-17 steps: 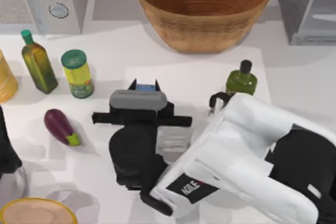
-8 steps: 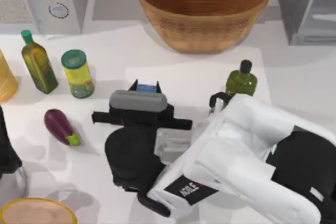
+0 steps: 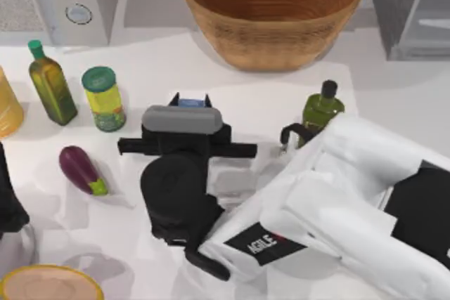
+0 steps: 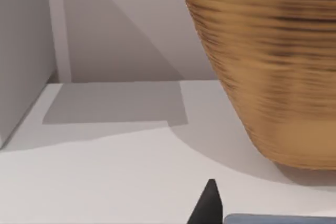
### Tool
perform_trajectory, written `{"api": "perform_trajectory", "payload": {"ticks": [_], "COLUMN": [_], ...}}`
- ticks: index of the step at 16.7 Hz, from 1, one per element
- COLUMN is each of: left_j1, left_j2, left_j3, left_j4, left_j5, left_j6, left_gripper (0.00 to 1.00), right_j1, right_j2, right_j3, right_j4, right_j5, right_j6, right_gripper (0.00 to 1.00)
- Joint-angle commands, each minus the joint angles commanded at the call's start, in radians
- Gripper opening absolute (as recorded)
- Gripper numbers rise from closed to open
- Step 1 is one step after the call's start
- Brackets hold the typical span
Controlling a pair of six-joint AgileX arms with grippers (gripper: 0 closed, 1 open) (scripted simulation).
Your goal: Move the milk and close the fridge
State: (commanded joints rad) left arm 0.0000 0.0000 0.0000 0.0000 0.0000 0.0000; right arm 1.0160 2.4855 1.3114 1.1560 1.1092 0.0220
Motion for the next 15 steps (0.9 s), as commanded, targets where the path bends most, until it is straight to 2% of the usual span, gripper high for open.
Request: {"api": "perform_trajectory", "payload": {"ticks": [5, 7, 11, 15], "left_j1": [0.000, 0.000, 0.000, 0.000], "left_j2": [0.000, 0.000, 0.000, 0.000], "left_j3": [0.000, 0.000, 0.000, 0.000], "left_j4": [0.000, 0.000, 0.000, 0.000], "left_j5": [0.000, 0.000, 0.000, 0.000], "left_j6": [0.000, 0.000, 0.000, 0.000], "left_gripper": [1.00, 1.00, 1.00, 1.00], "right_j1": [0.003, 0.006, -0.043, -0.225], "right_j2": [0.002, -0.030, -0.217, -0.486], "right_j3": [0.003, -0.003, -0.074, -0.244], "right_j4": [0.002, 0.003, 0.005, 0.006], "right_j5": [-0.001, -0.031, -0.187, -0.414], "right_j6": [0.002, 0.010, 0.039, 0.057], "right_gripper": [0.00, 0.00, 0.00, 0.00]}}
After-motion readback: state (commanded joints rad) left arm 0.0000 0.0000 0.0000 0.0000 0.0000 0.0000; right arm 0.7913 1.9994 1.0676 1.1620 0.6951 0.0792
